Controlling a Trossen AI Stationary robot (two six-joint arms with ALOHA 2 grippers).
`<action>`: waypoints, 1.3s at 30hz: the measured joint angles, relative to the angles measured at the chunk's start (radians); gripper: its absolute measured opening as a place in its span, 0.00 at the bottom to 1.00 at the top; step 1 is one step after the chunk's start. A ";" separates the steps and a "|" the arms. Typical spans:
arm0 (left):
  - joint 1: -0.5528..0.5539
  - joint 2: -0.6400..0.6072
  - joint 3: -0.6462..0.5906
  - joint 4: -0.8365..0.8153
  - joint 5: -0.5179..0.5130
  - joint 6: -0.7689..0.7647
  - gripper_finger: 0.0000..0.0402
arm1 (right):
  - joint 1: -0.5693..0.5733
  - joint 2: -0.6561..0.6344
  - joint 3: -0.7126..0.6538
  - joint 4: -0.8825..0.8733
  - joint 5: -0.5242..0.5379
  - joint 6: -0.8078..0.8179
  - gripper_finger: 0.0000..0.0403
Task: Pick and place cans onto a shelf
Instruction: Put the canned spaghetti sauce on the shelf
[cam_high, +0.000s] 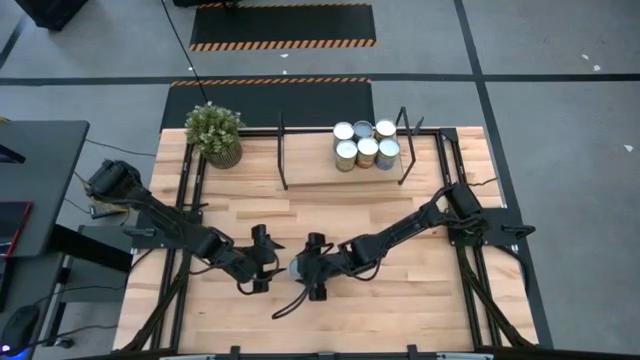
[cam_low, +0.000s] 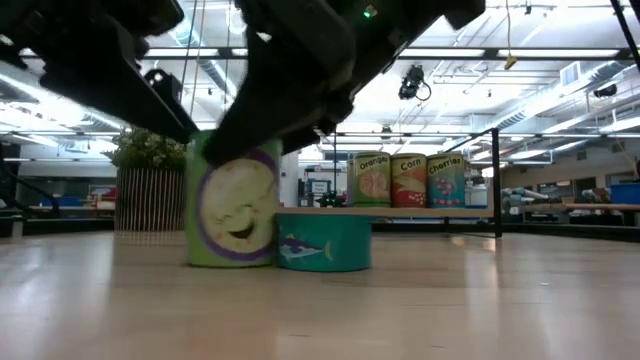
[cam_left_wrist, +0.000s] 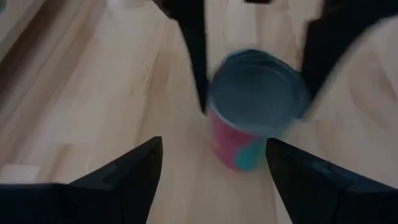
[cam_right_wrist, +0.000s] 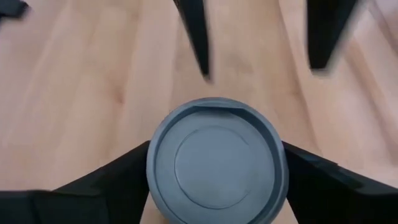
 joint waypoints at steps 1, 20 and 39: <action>0.000 -0.017 0.000 -0.015 0.000 0.008 0.72 | -0.003 -0.011 -0.001 -0.027 0.011 -0.001 0.79; -0.018 -0.151 -0.079 0.141 0.077 0.130 0.72 | -0.375 -0.246 0.000 -0.285 0.073 -0.239 0.77; -0.035 -0.151 -0.192 0.310 0.080 0.064 0.72 | -0.623 -0.238 0.000 -0.263 -0.082 -0.259 0.85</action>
